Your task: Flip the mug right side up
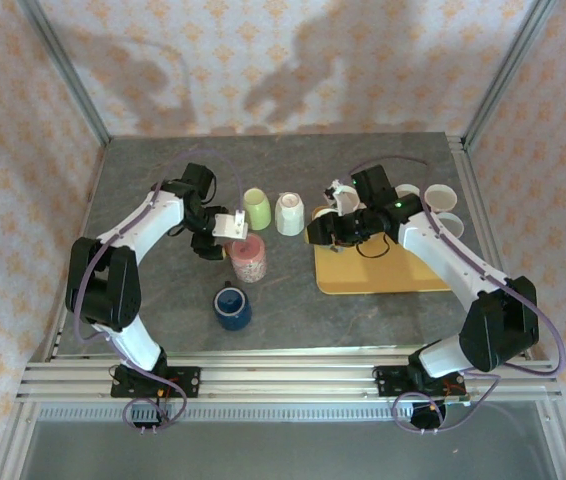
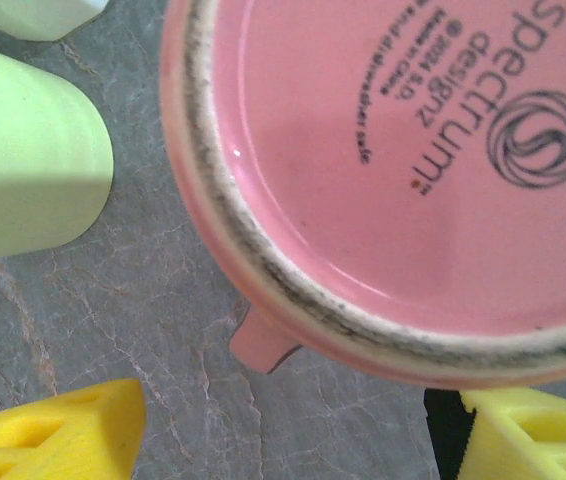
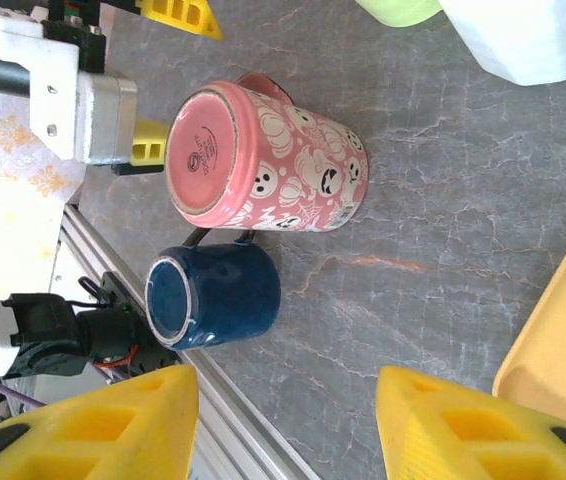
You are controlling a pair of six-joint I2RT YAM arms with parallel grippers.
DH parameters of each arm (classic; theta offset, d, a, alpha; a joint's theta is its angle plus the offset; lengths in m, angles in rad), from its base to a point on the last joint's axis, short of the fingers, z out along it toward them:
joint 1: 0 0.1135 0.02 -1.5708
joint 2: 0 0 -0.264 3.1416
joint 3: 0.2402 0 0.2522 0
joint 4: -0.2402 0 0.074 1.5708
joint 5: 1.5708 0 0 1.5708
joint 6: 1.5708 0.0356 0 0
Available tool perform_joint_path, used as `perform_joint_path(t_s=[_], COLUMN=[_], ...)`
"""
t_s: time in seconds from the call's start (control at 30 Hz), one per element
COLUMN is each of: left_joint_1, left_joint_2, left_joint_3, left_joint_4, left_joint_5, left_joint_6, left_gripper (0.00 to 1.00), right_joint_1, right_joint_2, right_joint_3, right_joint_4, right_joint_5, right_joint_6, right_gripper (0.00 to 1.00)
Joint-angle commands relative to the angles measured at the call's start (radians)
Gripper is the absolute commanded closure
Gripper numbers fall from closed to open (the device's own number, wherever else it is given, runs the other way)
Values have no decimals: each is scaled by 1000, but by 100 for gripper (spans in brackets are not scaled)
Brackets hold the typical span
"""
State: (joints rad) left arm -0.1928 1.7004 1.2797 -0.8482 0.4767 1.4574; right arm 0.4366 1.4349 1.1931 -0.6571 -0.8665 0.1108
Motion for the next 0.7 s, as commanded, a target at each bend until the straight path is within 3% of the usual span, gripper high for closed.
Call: perform_joint_path(t_s=[0.0, 0.4, 0.67], left_joint_1=[-11, -44, -86], left_joint_2=[25, 64, 1], left_joint_3=[40, 37, -51], left_joint_4=[-60, -44, -30], left_joint_5=[-22, 35, 64], left_joint_6=[81, 102, 77], left_gripper=[27, 36, 40], right_joint_1=[-3, -5, -6], right_joint_2=[-6, -17, -13], right_joint_3=[39, 18, 13], right_joint_4=[-1, 20, 26], right_joint_5=[-35, -34, -20], right_joint_6=[-15, 31, 42], right_gripper=[50, 53, 54])
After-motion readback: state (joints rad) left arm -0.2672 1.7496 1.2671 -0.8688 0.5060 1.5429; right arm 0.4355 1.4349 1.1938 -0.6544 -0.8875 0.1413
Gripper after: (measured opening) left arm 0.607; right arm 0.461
